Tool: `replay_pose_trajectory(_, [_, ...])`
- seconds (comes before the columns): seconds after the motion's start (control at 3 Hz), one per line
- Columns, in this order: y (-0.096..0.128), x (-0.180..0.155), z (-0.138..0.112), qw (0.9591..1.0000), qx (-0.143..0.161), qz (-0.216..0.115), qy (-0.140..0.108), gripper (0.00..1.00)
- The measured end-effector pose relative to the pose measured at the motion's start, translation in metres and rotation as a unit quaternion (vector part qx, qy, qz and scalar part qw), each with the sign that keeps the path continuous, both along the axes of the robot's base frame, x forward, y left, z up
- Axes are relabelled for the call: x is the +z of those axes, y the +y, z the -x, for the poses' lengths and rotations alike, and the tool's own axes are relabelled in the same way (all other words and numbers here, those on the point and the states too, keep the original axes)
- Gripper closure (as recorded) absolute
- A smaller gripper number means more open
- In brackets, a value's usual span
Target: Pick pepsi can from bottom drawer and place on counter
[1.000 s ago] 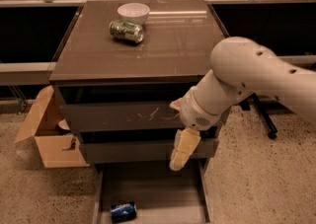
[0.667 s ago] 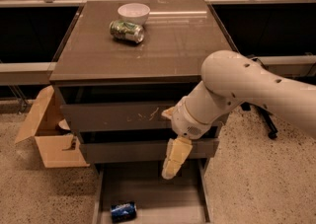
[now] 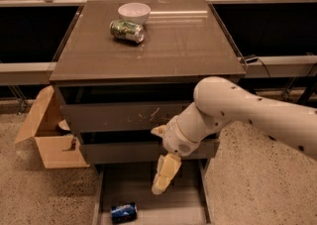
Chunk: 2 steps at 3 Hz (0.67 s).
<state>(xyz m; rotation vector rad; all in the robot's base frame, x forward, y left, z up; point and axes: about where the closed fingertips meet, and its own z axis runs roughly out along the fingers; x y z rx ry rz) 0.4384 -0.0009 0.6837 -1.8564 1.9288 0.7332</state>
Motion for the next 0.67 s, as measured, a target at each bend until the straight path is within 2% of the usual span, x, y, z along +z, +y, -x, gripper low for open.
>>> replay_pose_trajectory(0.33, [0.0122, -0.0328, 0.0026, 0.999, -0.011, -0.037, 0.021, 0.0])
replay_pose_trajectory(0.67, [0.0158, -0.0403, 0.0009, 0.9992, -0.004, -0.035, 0.02, 0.0])
